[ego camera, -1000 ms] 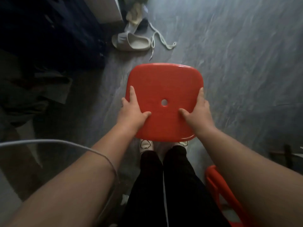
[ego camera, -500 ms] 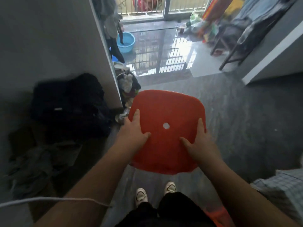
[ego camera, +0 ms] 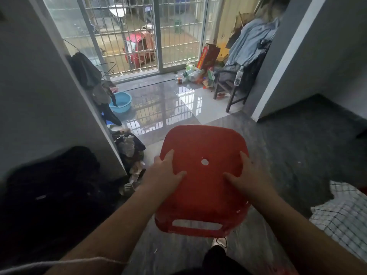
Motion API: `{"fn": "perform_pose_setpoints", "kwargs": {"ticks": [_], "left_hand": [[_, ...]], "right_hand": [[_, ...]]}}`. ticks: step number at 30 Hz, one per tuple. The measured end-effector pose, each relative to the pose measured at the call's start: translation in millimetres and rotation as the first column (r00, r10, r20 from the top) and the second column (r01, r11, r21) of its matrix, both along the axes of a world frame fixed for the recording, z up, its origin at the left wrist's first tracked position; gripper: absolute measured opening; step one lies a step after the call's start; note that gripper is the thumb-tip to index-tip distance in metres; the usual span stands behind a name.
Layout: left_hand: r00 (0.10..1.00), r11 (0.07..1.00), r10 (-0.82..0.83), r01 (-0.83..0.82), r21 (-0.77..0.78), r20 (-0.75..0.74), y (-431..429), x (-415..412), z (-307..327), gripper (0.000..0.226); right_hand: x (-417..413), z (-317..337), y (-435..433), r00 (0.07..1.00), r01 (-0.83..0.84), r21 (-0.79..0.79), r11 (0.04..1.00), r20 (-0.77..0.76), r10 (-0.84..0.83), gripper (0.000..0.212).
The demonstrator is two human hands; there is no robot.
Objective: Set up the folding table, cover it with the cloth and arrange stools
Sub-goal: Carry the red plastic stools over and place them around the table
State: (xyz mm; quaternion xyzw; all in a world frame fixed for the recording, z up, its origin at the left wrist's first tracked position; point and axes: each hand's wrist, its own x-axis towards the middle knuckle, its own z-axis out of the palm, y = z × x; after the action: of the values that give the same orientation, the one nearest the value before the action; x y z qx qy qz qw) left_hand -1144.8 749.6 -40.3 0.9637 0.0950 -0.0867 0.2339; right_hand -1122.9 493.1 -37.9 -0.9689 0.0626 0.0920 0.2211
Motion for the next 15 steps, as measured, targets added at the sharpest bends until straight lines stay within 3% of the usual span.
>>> {"fn": "perform_pose_setpoints", "kwargs": {"ticks": [15], "left_hand": [[0.968,0.970,-0.236,0.240,0.046,-0.083,-179,224,-2,0.087]], "right_hand": [[151,-18,-177,0.980,0.197,0.014,0.980,-0.010,-0.197,0.092]]}}
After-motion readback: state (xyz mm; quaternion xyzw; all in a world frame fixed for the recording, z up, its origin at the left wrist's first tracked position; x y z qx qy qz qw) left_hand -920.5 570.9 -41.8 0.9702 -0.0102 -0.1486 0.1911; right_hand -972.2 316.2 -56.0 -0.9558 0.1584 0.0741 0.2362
